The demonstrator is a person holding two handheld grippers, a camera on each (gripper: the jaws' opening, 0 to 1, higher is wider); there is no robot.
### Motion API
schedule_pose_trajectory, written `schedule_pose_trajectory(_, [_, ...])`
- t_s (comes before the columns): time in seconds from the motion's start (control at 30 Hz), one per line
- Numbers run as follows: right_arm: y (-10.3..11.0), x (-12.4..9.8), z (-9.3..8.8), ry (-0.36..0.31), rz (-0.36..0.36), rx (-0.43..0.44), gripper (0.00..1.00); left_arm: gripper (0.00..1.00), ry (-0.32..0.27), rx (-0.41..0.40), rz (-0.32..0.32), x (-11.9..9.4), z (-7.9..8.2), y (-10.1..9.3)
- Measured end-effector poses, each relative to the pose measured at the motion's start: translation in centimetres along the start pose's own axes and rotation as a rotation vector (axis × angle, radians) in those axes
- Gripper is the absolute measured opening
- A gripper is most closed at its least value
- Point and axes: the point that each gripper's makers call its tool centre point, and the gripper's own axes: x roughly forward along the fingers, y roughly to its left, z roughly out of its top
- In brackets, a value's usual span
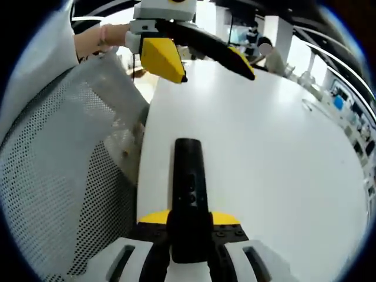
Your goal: Press the specified remote control buttons in sequence, fully releasing each button before pressing the next.
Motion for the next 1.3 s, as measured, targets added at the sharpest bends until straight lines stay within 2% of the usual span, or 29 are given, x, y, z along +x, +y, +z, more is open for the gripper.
schedule_pose_trajectory(0.23, [0.0, 0.0, 0.0, -0.004, 0.009, 0.015, 0.21, 0.72, -0.098, 0.024, 0.135, -1.6, 0.4, 1.2])
schedule_pose_trajectory(0.37, [0.0, 0.0, 0.0, -0.008, 0.009, 0.019, 0.21, 0.79, -0.111, 0.07, 0.195, -2.7, 1.3, 1.8])
schedule_pose_trajectory(0.43, [0.0, 0.0, 0.0, -0.01, 0.008, 0.02, 0.21, 0.81, -0.163, 0.061, 0.232, -3.5, 2.4, 2.2])
schedule_pose_trajectory(0.57, [0.0, -0.1, 0.0, -0.02, 0.005, 0.026, 0.21, 0.92, -0.269, 0.018, 0.32, -5.4, 3.7, 3.0])
schedule_pose_trajectory(0.73, [0.0, -0.1, 0.0, -0.028, 0.005, 0.027, 0.21, 1.0, -0.259, 0.058, 0.374, -6.7, 3.4, 2.7])
schedule_pose_trajectory(0.83, [0.0, -0.1, 0.0, -0.032, 0.007, 0.022, 0.21, 1.0, -0.282, 0.076, 0.386, -7.1, 3.9, 2.1])
schedule_pose_trajectory(0.93, [0.1, -0.1, -0.1, -0.03, 0.008, -0.015, 0.21, 1.0, -0.361, 0.029, 0.412, -7.9, 5.0, 1.7])
schedule_pose_trajectory(0.97, [0.2, -0.1, -0.1, -0.027, 0.007, -0.028, 0.22, 1.0, -0.406, -0.006, 0.424, -8.2, 5.4, 1.8])
schedule_pose_trajectory(1.03, [0.2, -0.1, -0.1, -0.024, 0.009, -0.049, 0.22, 1.0, -0.459, -0.04, 0.446, -8.8, 5.6, 2.1])
schedule_pose_trajectory(1.13, [0.2, -0.1, -0.1, -0.017, 0.024, -0.03, 0.23, 1.0, -0.451, -0.038, 0.473, -8.9, 5.0, 2.2])
schedule_pose_trajectory(1.2, [0.2, -0.2, 0.0, -0.012, 0.036, -0.017, 0.24, 1.0, -0.415, -0.01, 0.486, -8.7, 4.5, 2.2])
schedule_pose_trajectory(1.3, [0.1, -0.2, -0.1, 0.014, 0.035, -0.05, 0.22, 0.97, -0.401, -0.023, 0.469, -8.4, 4.4, 2.2])
